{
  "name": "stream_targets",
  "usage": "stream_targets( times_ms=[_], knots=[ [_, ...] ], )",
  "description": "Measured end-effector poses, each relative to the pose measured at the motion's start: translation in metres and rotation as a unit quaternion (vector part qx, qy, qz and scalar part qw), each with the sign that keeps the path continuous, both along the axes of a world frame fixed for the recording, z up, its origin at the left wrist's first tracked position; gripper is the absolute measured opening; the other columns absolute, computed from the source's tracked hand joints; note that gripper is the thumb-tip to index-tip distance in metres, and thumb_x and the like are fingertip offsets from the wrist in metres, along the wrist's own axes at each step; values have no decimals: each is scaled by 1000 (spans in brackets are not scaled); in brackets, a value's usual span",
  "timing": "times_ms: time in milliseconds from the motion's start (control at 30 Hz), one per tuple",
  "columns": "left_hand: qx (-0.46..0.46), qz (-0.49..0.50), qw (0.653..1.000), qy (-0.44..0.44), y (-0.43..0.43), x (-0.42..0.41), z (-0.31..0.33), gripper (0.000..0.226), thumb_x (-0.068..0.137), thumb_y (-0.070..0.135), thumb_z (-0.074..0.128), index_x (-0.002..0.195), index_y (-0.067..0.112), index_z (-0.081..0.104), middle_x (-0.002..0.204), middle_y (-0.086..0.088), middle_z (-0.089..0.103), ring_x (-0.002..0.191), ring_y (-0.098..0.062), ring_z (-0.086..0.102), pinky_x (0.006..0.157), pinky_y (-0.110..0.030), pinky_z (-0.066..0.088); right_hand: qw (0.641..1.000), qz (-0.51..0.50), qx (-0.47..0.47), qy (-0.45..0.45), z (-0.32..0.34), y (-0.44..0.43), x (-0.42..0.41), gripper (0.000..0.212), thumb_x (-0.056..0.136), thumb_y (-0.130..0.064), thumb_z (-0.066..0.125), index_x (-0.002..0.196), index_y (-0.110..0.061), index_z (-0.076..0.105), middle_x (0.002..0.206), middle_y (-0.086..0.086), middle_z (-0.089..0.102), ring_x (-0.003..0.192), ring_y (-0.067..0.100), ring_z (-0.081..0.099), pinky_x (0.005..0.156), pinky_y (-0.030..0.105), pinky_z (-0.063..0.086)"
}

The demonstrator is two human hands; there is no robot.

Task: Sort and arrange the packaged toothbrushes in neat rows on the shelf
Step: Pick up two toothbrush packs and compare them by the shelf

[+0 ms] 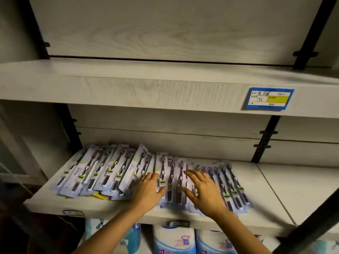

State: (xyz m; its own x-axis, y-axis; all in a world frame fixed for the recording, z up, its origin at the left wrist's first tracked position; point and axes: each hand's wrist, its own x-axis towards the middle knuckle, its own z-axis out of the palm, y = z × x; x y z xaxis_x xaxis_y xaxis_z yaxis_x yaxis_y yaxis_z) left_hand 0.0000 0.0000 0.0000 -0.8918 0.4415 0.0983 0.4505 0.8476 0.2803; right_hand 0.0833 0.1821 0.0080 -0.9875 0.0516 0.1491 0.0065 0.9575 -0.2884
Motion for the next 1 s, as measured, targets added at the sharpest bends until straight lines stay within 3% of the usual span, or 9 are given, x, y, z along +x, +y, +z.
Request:
stream_targets(
  times_ms=[200, 333, 500, 667, 733, 800, 867, 933, 1000],
  knots=[
    [-71, 75, 993, -64, 24, -25, -9, 82, 75, 72, 51, 131, 13, 41, 132, -7, 51, 120, -23, 50, 96, -34, 44, 998, -19, -48, -26, -10, 3, -7, 53, 95, -51, 39, 143, -33, 29, 150, -13, 29, 137, 7, 26, 111, 25, 26],
    [-64, 100, 989, -87, 28, -33, -25, 74, 75, 64, 60, 124, 12, 45, 126, -8, 53, 115, -23, 50, 94, -34, 47, 997, -19, -56, -49, -8, 6, -9, 51, 95, -49, 41, 142, -32, 31, 149, -12, 30, 138, 7, 24, 111, 24, 25],
    [-44, 110, 990, -82, 29, -36, -35, 68, 82, 57, 55, 126, 7, 42, 132, -12, 45, 120, -25, 46, 96, -34, 42, 995, -23, -80, -56, -12, 5, -13, 49, 94, -46, 43, 141, -32, 33, 149, -11, 30, 137, 8, 26, 111, 26, 27],
    [62, 86, 992, -64, 22, -30, -34, 60, 89, 45, 50, 134, 10, 32, 136, -9, 37, 118, -19, 46, 95, -26, 44, 987, -41, -146, -57, -17, -4, -18, 48, 94, -42, 47, 139, -29, 35, 145, -8, 37, 132, 9, 36, 108, 26, 34],
    [135, 51, 987, -68, 20, -20, -28, 59, 89, 42, 52, 137, 14, 29, 135, -5, 35, 117, -17, 46, 93, -23, 44, 965, -67, -248, -57, -14, -9, -19, 44, 94, -43, 46, 135, -28, 39, 140, -5, 44, 121, 7, 47, 98, 22, 43],
    [206, 6, 977, -58, 21, -4, -19, 56, 89, 39, 55, 136, 19, 32, 129, -2, 38, 115, -14, 46, 92, -21, 44, 915, -64, -393, -60, -7, -18, -19, 31, 93, -42, 46, 122, -30, 46, 127, -4, 55, 100, 2, 58, 81, 14, 49],
    [255, -39, 965, -54, 25, 13, -12, 55, 88, 34, 57, 136, 23, 32, 122, 3, 38, 106, -2, 46, 87, -9, 41, 859, -47, -506, -62, -2, -24, -18, 35, 88, -45, 49, 116, -24, 53, 114, -1, 64, 93, 12, 66, 82, 23, 55],
    [260, -60, 961, -77, 30, 29, -8, 59, 90, 29, 56, 139, 23, 25, 126, 6, 33, 96, 9, 39, 77, 4, 34, 827, -42, -558, -52, 1, -26, -14, 32, 86, -39, 55, 111, -21, 56, 103, 5, 69, 91, 19, 69, 80, 33, 58],
    [287, -68, 946, -132, 32, 43, -8, 65, 90, 29, 55, 143, 24, 18, 134, 7, 29, 96, 11, 43, 79, 2, 37, 811, -42, -582, -44, 4, -26, -8, 21, 89, -28, 57, 107, -18, 57, 96, 3, 70, 85, 14, 70, 72, 25, 57]
  ],
)
